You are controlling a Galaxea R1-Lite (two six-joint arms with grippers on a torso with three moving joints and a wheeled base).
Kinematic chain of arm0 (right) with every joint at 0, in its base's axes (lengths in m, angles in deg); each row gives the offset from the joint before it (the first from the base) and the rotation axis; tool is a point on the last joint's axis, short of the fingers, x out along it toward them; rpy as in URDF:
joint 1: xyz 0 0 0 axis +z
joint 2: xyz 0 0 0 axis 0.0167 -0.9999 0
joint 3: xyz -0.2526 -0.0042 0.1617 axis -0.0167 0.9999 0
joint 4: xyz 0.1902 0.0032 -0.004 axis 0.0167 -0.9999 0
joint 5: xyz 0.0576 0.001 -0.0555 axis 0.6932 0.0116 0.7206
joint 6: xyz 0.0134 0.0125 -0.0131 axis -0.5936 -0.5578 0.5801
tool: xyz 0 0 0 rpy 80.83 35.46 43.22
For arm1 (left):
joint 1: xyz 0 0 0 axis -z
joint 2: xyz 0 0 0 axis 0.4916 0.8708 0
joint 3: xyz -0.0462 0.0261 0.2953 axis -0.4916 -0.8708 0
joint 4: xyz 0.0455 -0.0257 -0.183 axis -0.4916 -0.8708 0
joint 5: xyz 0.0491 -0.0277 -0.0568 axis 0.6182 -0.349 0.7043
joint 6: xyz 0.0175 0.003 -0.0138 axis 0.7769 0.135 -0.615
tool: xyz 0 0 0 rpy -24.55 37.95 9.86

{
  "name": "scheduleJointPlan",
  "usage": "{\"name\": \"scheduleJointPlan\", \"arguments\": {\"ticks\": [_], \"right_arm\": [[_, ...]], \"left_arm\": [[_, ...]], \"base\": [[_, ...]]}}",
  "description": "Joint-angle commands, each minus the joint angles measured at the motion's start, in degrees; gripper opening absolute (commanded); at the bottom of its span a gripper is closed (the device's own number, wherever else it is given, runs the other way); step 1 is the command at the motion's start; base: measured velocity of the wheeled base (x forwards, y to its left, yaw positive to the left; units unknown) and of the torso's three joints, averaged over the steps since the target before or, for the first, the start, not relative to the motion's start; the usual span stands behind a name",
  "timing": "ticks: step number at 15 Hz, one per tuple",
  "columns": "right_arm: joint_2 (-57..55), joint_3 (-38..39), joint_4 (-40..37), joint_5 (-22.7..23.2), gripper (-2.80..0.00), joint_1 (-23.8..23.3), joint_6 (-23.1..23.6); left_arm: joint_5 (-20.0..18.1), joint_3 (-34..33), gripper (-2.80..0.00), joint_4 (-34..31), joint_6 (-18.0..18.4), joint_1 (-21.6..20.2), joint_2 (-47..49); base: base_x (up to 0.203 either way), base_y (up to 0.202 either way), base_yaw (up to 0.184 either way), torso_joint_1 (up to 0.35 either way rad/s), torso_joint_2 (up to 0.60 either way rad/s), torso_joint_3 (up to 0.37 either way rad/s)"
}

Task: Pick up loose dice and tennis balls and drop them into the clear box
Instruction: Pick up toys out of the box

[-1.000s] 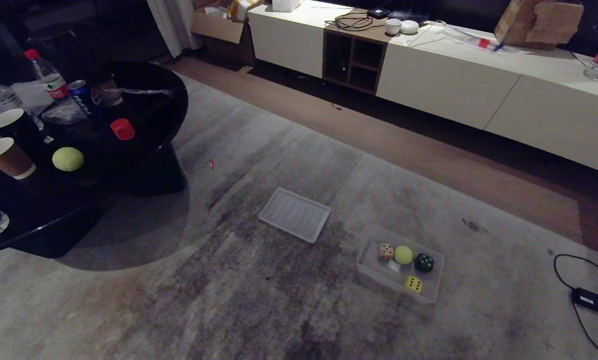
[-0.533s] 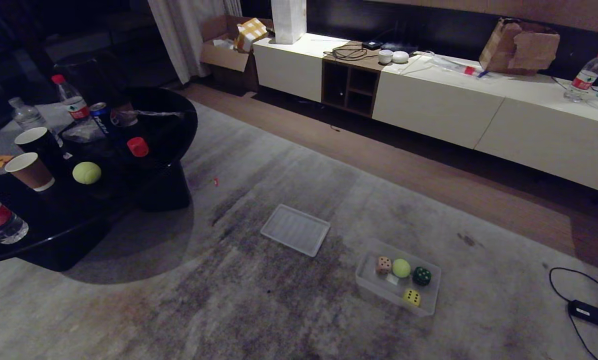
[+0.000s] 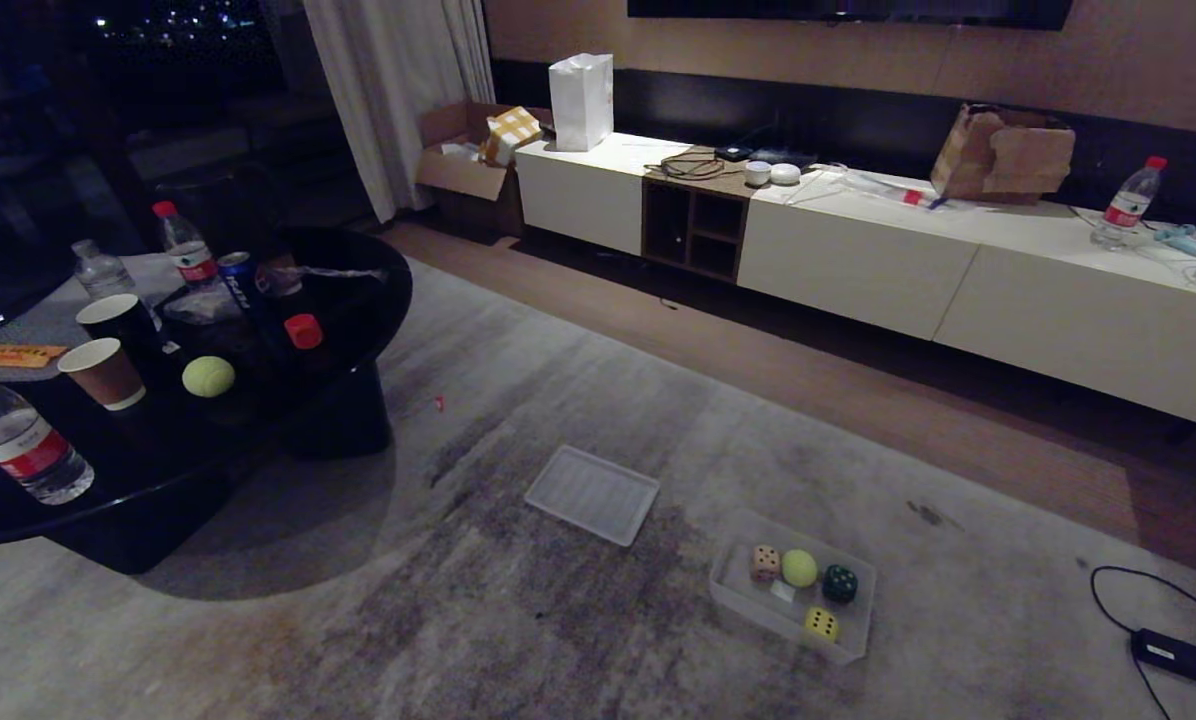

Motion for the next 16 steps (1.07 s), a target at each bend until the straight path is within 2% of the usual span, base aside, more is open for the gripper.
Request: {"name": "scheduleJointPlan", "arguments": {"ticks": [1, 5, 11, 16], "right_arm": [[-0.07, 0.01, -0.05, 0.0, -2.8, 0.0, 0.0], [-0.07, 0.01, -0.05, 0.0, -2.8, 0.0, -0.09], [-0.16, 0.01, -0.06, 0.0, -2.8, 0.0, -0.09], [-0.1, 0.01, -0.05, 0.0, -2.8, 0.0, -0.09]], "left_arm": [[0.04, -0.09, -2.8, 0.06, -0.03, 0.0, 0.09], [-0.08, -0.09, -2.8, -0.03, 0.28, 0.0, 0.09], [-0.05, -0.09, -2.8, -0.03, 0.59, 0.0, 0.09], [-0.05, -0.09, -2.8, -0.12, 0.67, 0.0, 0.09]], "base": [[0.0, 0.0, 0.0, 0.004, 0.01, 0.189], [0.0, 0.0, 0.0, 0.005, 0.01, 0.195], [0.0, 0.0, 0.0, 0.002, 0.0, 0.025], [0.002, -0.004, 0.128, 0.003, 0.0, 0.007]]}}
